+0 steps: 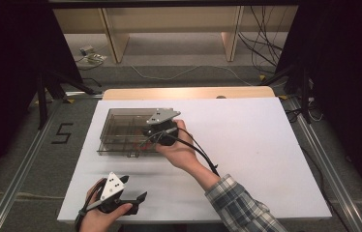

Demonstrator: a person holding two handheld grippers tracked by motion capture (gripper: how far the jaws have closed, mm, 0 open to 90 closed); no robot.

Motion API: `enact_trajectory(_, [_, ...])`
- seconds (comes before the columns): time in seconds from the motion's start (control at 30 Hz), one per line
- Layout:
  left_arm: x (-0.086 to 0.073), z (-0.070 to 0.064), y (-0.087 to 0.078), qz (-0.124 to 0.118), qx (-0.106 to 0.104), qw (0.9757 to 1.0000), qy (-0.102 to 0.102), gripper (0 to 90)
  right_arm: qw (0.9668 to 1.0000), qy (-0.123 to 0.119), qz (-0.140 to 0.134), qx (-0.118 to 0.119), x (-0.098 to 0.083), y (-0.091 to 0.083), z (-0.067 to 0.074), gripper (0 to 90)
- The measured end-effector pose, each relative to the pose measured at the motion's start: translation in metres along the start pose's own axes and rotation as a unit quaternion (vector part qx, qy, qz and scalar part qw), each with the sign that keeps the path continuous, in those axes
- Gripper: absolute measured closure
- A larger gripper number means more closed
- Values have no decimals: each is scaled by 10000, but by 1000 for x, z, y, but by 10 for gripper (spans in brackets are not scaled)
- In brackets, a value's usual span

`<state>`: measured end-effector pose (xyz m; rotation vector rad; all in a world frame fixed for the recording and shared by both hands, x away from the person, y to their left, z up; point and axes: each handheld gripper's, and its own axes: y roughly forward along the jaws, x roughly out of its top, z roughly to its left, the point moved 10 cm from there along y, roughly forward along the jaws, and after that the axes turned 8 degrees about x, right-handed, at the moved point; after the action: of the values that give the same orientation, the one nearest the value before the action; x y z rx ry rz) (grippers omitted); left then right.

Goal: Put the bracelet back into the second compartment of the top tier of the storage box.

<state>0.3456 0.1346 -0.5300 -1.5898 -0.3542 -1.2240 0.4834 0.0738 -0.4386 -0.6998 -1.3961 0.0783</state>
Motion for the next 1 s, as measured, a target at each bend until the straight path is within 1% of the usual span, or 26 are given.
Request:
enact_trajectory(0.37, [0, 0, 0, -5, 4, 10000, 0, 159, 10000, -57, 54, -20, -1, 9, 2, 877])
enact_trajectory(0.77, [0, 0, 0, -5, 0, 10000, -1, 159, 9997, -128, 132, -151, -3, 17, -1, 876])
enact_trajectory(1.0, [0, 0, 0, -6, 0, 10000, 0, 159, 9996, -149, 169, -182, -6, 21, -2, 876])
